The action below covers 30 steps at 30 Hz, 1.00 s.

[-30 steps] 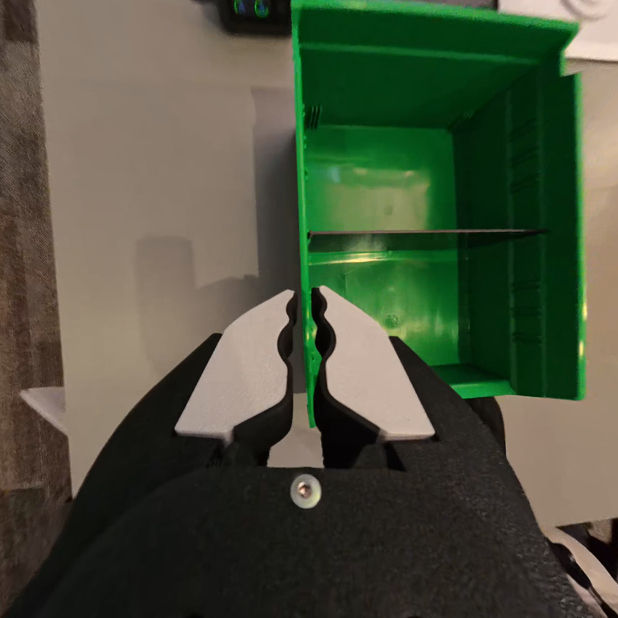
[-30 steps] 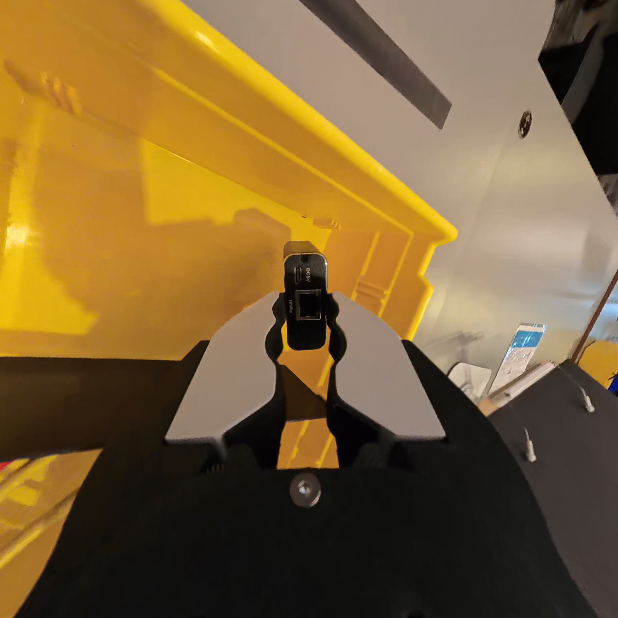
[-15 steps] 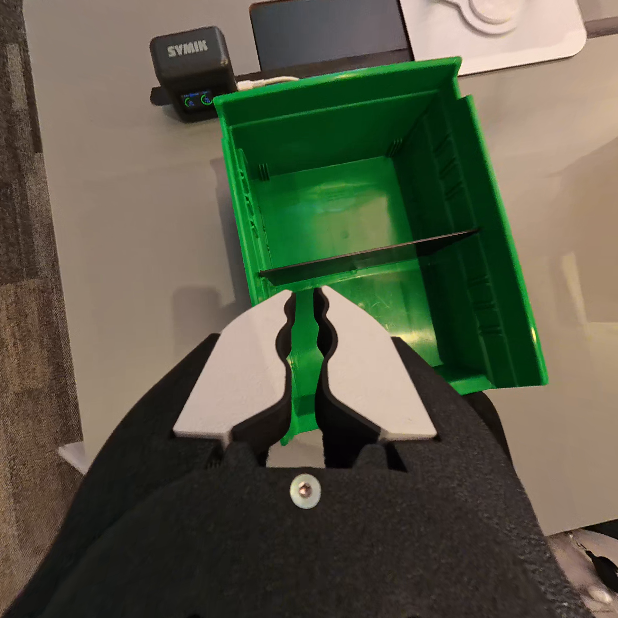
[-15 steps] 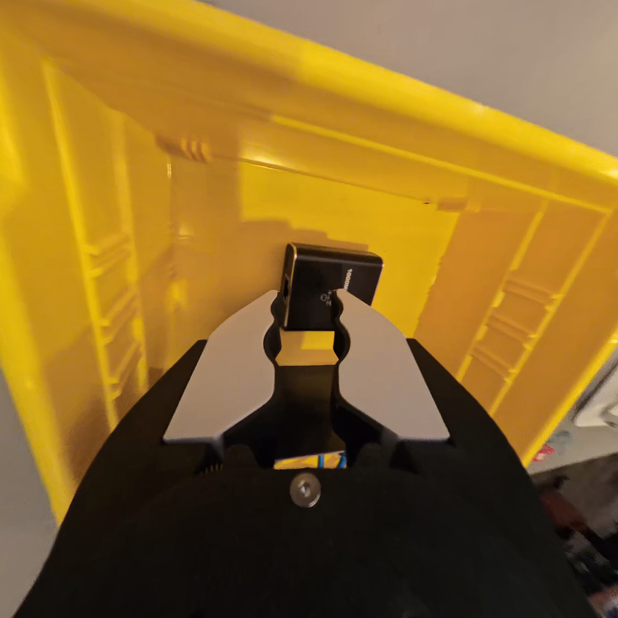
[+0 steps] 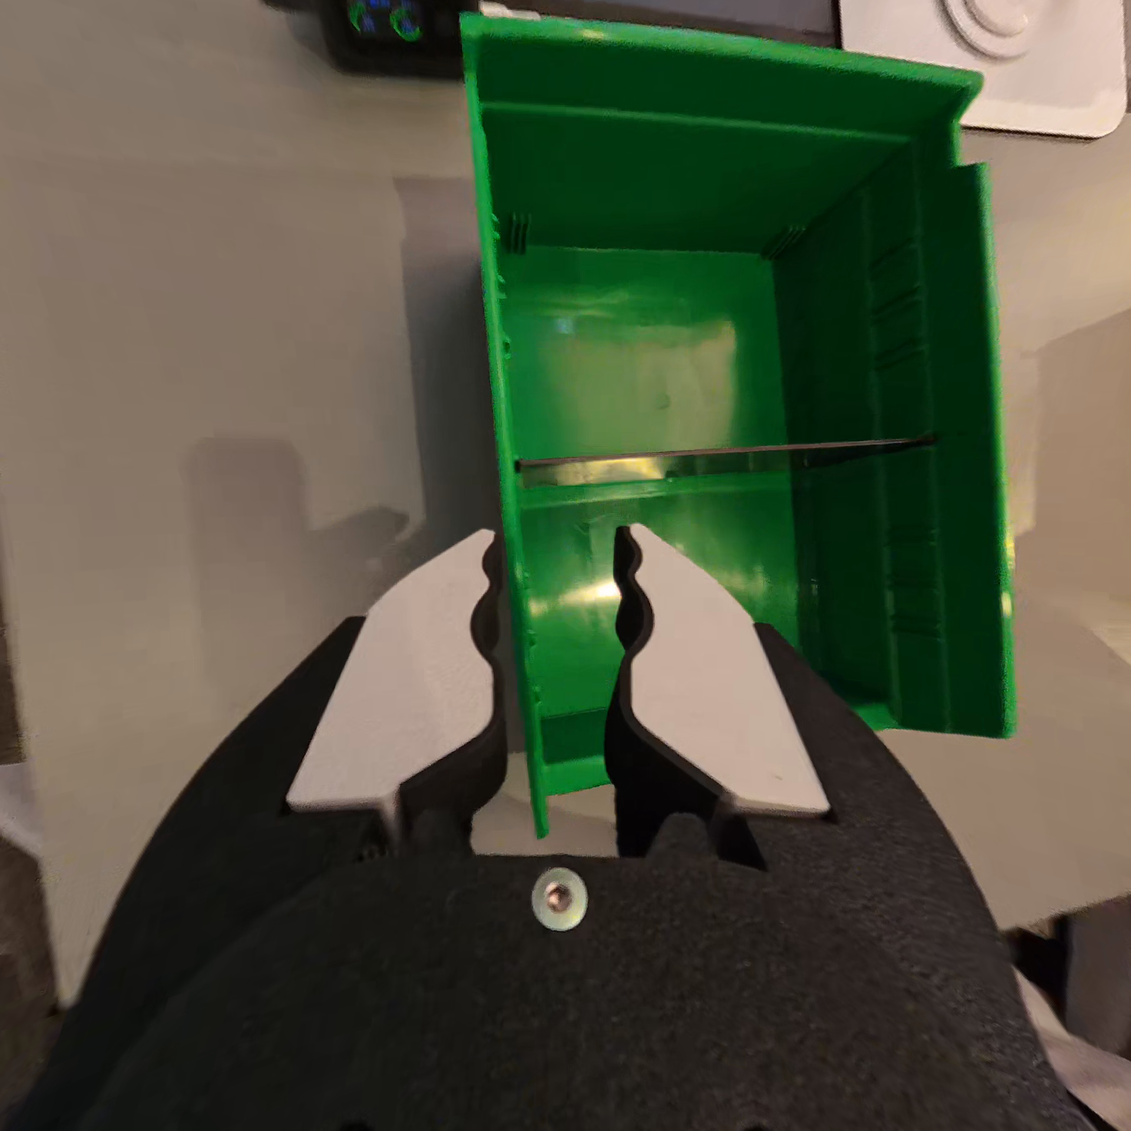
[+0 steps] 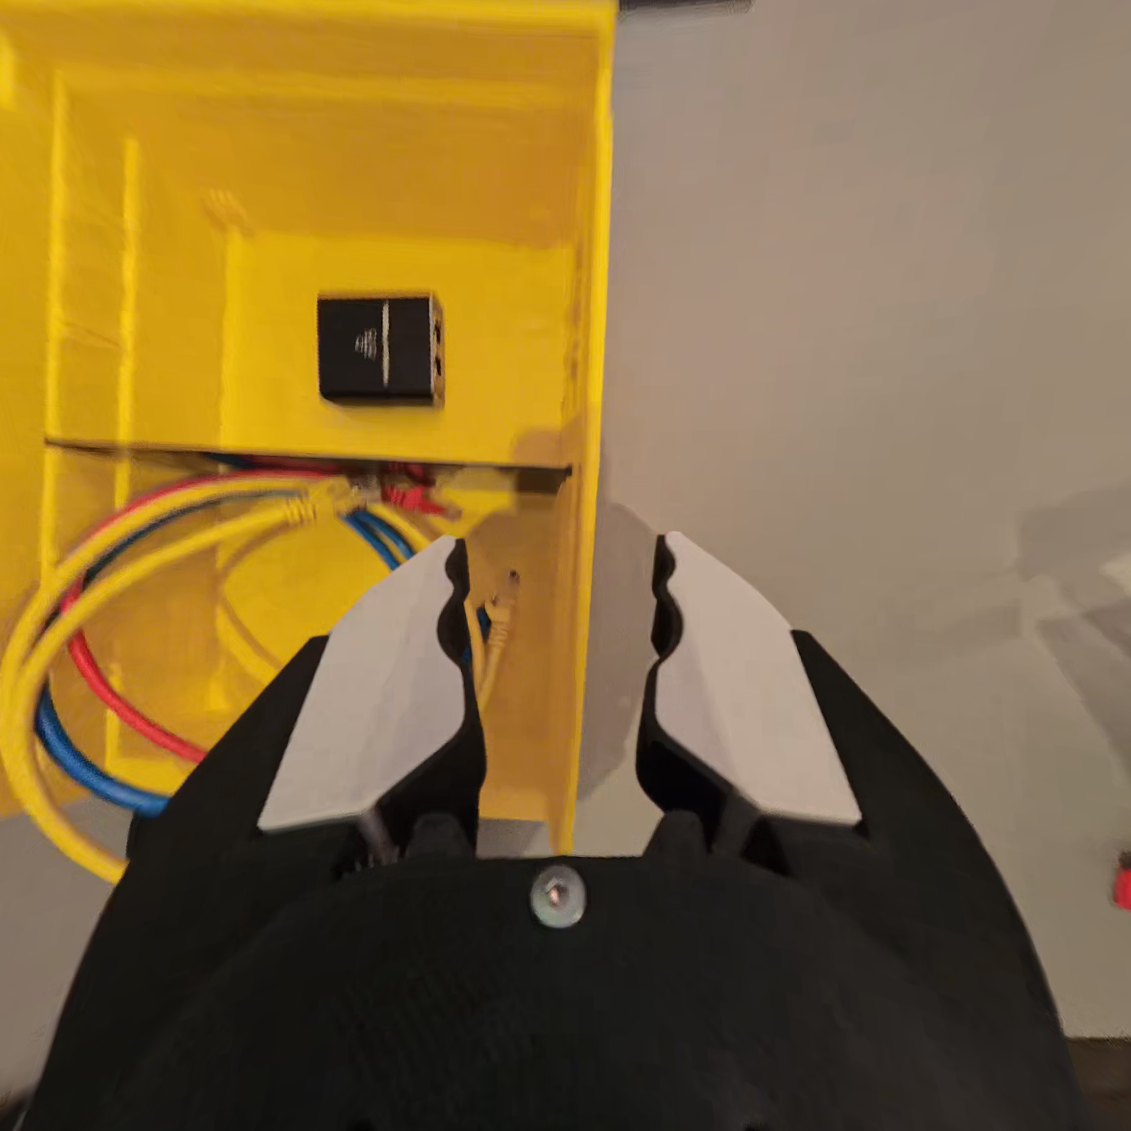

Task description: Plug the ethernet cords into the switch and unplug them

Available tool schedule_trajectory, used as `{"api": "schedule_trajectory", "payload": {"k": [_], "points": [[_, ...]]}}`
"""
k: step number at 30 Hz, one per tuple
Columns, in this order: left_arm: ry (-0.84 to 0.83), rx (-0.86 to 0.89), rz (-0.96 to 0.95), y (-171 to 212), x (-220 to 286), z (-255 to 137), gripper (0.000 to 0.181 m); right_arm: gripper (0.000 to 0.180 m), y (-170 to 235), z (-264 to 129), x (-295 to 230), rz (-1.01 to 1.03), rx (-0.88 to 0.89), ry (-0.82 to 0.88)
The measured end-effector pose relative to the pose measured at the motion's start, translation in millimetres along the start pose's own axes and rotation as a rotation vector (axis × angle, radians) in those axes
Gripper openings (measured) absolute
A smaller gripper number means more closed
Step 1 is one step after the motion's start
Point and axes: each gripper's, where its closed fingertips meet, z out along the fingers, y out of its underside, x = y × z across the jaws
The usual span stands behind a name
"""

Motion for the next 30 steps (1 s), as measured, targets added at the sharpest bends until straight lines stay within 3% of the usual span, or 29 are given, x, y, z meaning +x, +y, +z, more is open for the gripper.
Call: {"api": "schedule_trajectory", "payload": {"k": [6,9,12,25,30], "points": [[-0.053,-0.101,-0.005,7.0,-1.2,18.5,0.040,0.030,36.1,25.2,-12.3,0.057,-0.219,-0.203],[-0.072,-0.192,-0.014,19.7,-4.1,31.0,0.042,0.009,47.1,35.5,-5.4,0.009,-0.277,-0.170],[-0.055,-0.283,-0.026,35.3,-1.9,39.8,0.040,0.009,45.5,37.4,-10.5,0.002,-0.277,-0.197],[-0.027,-0.347,-0.077,53.4,-12.2,42.1,0.013,0.009,39.8,45.4,-79.1,-0.160,-0.407,-0.220],[-0.039,-0.423,-0.027,59.9,-4.3,47.7,0.013,0.009,39.5,47.6,-107.7,-0.210,-0.459,-0.229]]}}
